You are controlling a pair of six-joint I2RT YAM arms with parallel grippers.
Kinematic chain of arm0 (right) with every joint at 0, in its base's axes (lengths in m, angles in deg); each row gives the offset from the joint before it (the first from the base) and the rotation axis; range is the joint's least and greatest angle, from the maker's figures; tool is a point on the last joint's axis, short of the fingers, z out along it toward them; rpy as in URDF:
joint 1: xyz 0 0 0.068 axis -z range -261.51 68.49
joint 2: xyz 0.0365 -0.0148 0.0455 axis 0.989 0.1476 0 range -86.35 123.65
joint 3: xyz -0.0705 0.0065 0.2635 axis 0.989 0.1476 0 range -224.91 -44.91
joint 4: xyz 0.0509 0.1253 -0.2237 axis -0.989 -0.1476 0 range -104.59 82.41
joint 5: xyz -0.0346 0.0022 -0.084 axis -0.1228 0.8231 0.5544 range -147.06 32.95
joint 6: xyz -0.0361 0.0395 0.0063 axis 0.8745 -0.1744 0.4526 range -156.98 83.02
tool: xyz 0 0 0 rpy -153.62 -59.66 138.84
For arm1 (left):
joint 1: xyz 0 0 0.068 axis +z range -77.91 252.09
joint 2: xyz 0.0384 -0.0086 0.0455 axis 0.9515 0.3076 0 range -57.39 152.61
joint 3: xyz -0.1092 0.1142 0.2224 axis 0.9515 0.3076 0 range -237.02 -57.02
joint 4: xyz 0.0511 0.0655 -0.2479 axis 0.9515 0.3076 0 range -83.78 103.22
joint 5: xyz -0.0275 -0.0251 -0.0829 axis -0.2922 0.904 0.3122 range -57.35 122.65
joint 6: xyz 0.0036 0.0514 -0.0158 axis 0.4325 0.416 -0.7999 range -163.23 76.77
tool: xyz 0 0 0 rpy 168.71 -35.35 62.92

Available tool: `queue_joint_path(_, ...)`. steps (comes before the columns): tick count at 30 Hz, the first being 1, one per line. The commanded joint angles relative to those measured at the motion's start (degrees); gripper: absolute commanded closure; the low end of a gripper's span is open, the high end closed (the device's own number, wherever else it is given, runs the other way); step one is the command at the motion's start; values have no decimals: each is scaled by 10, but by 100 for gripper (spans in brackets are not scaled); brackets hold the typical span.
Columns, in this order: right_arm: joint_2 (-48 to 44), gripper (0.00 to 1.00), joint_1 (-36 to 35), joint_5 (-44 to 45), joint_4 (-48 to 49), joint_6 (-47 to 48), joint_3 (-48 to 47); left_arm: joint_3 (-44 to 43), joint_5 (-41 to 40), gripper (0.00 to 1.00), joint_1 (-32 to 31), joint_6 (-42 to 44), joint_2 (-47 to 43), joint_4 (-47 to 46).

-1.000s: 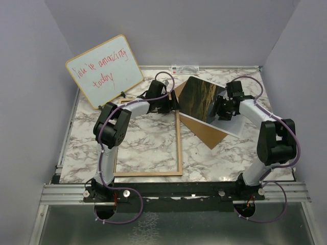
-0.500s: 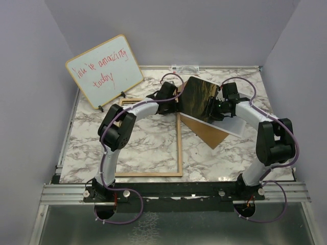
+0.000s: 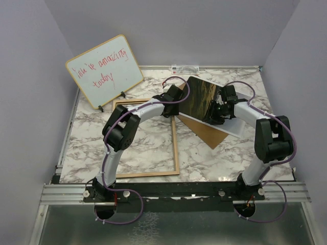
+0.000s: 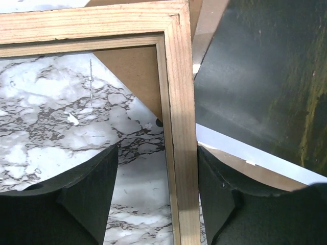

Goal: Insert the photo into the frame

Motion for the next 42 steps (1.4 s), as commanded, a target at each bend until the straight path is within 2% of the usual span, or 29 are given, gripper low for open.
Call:
queue_joint_path(1,11,50,-2,24,-13,-9,11,18,-44,38,3,7,-7,51)
queue_joint_path(12,23,53,-2,73,-33,-25,7,36,-89,42,5,-4,-31,79)
queue_joint_path(17,21,53,-2,72,-28,-29,9,19,-56,38,6,-2,-37,78)
queue_joint_path(22,23,54,-2,76,-30,-32,8,-9,-65,38,11,-8,-59,79)
queue_joint_path(24,23,54,-2,78,-30,-33,9,-21,-58,35,15,-10,-68,79)
queue_joint_path(29,24,54,-1,87,-31,-37,10,-45,13,24,19,1,-73,55)
queue_joint_path(37,29,54,-1,85,-27,-35,12,-47,193,22,34,-14,-48,-26)
queue_joint_path(42,30,54,-2,84,-23,-35,18,-46,197,22,40,-22,-29,-40)
